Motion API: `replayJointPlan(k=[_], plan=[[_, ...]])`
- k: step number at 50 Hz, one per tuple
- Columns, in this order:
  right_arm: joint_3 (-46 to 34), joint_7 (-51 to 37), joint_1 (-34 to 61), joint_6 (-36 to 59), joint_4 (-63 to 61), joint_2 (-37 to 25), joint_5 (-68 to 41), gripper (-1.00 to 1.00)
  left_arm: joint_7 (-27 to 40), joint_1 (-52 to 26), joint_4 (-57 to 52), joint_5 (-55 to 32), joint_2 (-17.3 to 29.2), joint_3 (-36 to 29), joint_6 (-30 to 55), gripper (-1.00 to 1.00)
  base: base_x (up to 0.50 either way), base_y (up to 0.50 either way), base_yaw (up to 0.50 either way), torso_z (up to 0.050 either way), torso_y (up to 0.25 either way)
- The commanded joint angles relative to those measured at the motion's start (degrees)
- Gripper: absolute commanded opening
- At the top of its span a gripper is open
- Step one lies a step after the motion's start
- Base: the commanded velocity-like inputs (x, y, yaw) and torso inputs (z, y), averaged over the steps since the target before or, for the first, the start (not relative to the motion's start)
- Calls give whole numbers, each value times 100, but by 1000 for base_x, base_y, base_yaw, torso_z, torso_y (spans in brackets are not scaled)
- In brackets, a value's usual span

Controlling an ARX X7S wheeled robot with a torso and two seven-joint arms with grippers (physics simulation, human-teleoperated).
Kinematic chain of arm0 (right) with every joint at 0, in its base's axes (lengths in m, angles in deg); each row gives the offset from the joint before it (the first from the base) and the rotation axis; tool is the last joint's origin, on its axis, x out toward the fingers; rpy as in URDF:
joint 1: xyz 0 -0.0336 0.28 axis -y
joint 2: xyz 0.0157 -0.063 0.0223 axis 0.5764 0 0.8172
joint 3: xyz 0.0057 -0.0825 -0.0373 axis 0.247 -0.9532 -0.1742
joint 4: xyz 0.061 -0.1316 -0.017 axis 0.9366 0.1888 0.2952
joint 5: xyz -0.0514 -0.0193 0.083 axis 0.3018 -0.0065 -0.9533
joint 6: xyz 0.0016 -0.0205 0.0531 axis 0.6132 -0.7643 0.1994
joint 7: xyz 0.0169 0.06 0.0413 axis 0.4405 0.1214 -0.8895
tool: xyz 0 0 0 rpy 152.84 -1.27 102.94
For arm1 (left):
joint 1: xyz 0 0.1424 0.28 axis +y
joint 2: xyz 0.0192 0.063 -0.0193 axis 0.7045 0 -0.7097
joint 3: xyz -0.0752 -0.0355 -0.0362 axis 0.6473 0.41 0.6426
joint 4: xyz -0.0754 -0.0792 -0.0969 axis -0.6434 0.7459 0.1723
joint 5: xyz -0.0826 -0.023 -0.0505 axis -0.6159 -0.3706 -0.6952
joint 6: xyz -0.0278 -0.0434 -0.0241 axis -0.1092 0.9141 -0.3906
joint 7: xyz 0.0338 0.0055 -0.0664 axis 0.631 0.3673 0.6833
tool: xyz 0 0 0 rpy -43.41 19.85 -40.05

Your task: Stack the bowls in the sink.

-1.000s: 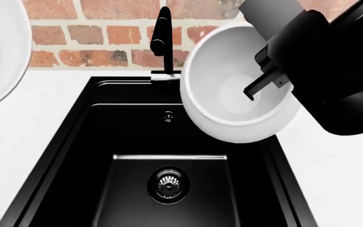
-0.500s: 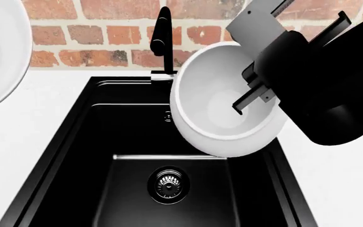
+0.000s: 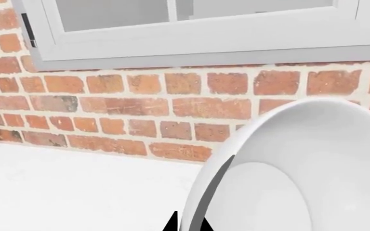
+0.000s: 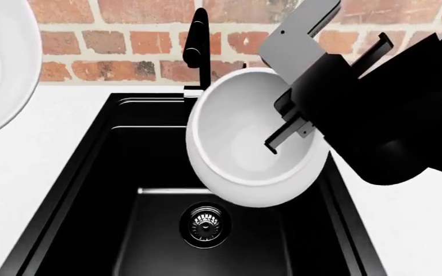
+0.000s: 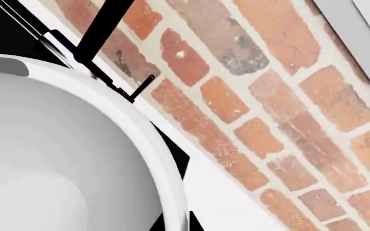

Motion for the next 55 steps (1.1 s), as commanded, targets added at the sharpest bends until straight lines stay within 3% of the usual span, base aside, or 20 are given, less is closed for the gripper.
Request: replayJointPlan(k=[1, 55], plan=[[45, 242, -119, -86, -63, 79, 197, -100, 7, -100, 15, 14, -14, 12, -23, -100, 0, 0, 0, 0, 0], [3, 1350, -1054, -903, 37, 727, 924, -100, 6, -99, -85, -79, 37, -21, -102, -100, 0, 0, 0, 0, 1]])
